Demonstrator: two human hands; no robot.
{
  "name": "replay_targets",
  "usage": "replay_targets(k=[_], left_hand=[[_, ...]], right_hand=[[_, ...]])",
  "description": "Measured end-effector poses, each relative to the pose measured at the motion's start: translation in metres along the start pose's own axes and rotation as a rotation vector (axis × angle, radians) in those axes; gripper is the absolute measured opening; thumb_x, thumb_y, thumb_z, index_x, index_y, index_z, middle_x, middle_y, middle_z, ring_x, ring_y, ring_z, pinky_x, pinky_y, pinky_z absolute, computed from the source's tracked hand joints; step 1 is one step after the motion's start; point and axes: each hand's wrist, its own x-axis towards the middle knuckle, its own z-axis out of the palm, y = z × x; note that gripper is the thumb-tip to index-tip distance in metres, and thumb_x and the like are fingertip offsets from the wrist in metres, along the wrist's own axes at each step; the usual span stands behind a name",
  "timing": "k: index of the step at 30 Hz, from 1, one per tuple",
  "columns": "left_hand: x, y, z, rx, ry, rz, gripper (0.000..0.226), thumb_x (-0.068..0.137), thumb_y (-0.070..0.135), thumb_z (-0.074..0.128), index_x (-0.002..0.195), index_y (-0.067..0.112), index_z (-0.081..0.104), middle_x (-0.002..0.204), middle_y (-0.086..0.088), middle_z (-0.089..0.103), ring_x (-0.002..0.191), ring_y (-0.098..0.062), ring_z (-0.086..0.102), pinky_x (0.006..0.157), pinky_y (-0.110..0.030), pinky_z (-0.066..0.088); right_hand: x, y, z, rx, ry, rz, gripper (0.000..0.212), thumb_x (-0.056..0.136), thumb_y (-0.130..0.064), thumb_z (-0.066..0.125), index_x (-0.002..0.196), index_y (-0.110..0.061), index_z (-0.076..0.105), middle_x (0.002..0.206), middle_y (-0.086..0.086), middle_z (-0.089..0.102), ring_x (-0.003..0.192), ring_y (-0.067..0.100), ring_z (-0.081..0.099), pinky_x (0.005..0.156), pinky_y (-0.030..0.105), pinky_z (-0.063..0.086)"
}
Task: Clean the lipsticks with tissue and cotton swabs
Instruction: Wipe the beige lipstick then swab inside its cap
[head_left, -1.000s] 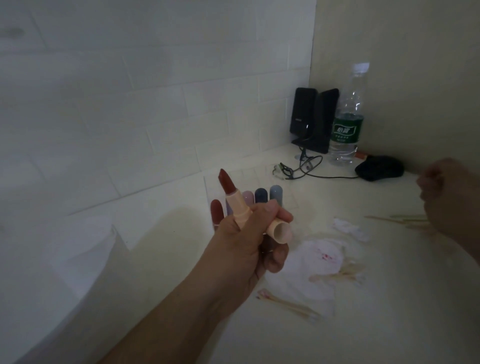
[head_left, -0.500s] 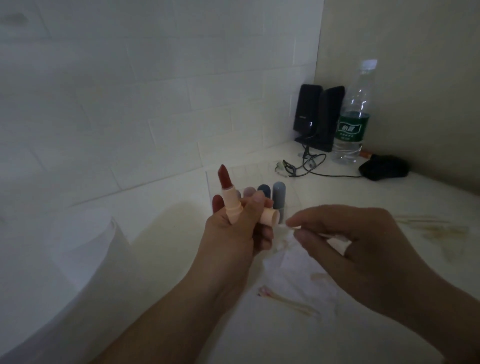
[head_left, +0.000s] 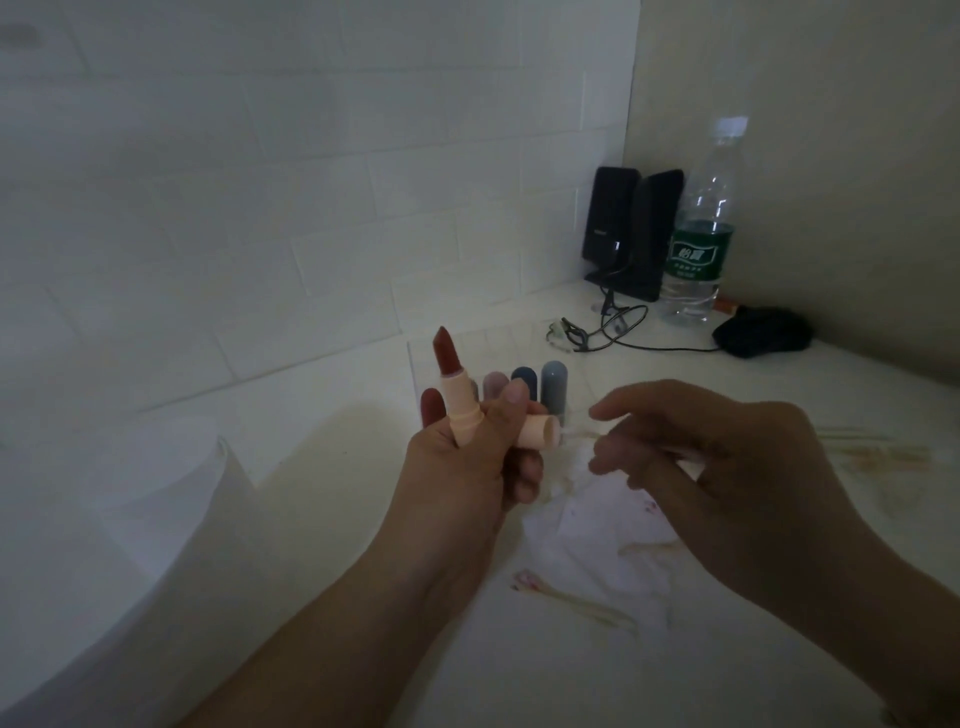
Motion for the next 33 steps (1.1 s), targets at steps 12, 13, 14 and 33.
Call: replay_targets(k=[12,13,14,33], left_hand=[[0.0000,-0.0043,-0.0015,0.062,-0.054,0.028,0.036,0.076,0.043,0.063,0.078,0.009,0.071,0.064,-0.010,0.060,0.056,-0.015,0.053,0.055,-0.024,0.047],[-0.0002,-0.0049,-0.0014,0.062,-0.056,0.030,0.038,0.075,0.044,0.062,0.080,0.007,0.071,0.064,-0.011,0.060,0.056,-0.015,0.054,0.055,-0.024,0.048],[-0.0003,-0.0055,-0.0012,0.064,-0.059,0.032,0.040,0.074,0.044,0.062,0.081,0.006,0.071,0.064,-0.010,0.060,0.056,-0.015,0.054,0.056,-0.024,0.048],[0.0024,-0.0060,-0.0038,0.083,-0.043,0.029,0.045,0.078,0.040,0.059,0.088,-0.002,0.068,0.067,-0.012,0.060,0.059,-0.017,0.054,0.057,-0.025,0.047]], right_hand=[[-0.0043,-0.0039,0.0089,-0.248,-0.101,-0.061,0.011,0.083,-0.029,0.061,0.072,-0.027,0.062,0.047,-0.022,0.032,0.042,-0.003,0.039,0.050,0.005,0.034],[-0.0042,-0.0054,0.0082,-0.213,-0.107,-0.062,0.009,0.082,-0.028,0.062,0.074,-0.027,0.062,0.047,-0.024,0.029,0.042,-0.004,0.038,0.050,0.002,0.031],[-0.0041,-0.0062,0.0074,-0.171,-0.103,-0.059,0.007,0.082,-0.026,0.063,0.075,-0.028,0.061,0.047,-0.025,0.028,0.043,-0.005,0.039,0.049,0.000,0.029],[-0.0048,-0.0043,0.0115,-0.299,0.010,0.003,0.024,0.092,-0.050,0.047,0.081,-0.033,0.060,0.057,-0.027,0.039,0.049,-0.016,0.038,0.049,0.005,0.027]])
